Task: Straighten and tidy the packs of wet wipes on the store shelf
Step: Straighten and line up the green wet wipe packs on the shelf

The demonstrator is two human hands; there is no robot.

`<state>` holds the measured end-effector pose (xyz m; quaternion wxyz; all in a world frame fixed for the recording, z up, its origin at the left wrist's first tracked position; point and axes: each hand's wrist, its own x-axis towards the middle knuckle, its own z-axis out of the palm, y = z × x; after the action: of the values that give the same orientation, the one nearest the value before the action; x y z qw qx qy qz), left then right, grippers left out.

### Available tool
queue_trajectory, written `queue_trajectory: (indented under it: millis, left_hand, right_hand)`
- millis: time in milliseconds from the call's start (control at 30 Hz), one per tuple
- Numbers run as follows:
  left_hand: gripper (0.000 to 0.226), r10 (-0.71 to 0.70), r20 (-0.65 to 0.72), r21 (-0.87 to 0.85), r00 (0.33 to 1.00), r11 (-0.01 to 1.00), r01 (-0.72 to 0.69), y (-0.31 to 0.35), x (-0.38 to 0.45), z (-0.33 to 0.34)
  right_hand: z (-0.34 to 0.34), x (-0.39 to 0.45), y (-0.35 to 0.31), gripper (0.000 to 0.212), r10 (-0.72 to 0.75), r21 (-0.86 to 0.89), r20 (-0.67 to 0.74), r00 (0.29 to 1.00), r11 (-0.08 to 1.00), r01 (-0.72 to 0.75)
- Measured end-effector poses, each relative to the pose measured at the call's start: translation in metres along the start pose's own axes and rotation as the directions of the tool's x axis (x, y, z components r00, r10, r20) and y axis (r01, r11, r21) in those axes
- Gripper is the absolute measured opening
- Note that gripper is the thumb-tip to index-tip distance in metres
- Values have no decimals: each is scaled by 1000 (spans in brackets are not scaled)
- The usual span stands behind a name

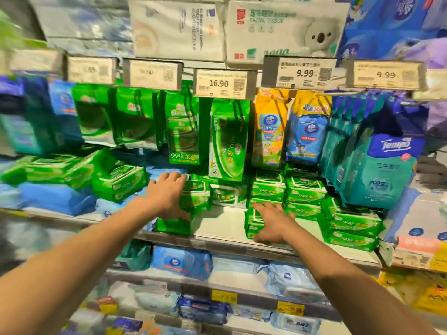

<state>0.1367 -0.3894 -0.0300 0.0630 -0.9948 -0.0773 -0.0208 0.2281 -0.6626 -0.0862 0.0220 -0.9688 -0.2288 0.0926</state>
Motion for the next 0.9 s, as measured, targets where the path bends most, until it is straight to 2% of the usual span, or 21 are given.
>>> queue_trajectory:
  millis: [100, 267, 367, 500, 633, 767, 900]
  left_hand:
    - [120, 10, 98, -136, 995, 991, 4, -17, 5, 8]
    - [113, 16, 58, -225, 998, 974, -3, -9, 18, 15]
    - [105, 45, 68, -207, 997, 978, -30, -3, 29, 17]
    - [101, 38, 67, -109, 997, 994, -30, 7, 37, 15]
    - [94, 36, 64, -104, 997, 994, -29, 13, 44, 10]
    - [97, 84, 1, -67, 996, 994, -84, 19, 47, 9]
    - [101, 146, -22, -110, 989, 983, -147, 36, 46, 7]
  right_hand:
    - [0, 1, 2, 102, 4, 72, 24, 1000, 997, -6]
    - [-2, 1, 10, 102, -34, 84, 31, 999, 996, 31]
    - [-5, -4, 14, 101, -47, 100, -43, 998, 994, 51]
    - [-25, -16, 33, 97, -28, -17, -122, 992, 1000, 26]
    - [-35, -26, 58, 96, 24, -163, -116, 993, 986, -42]
    - [-26, -27, 75, 94, 58, -149, -75, 995, 986, -69]
    - [-18, -22, 74, 96, 63, -152, -62, 996, 986, -71]
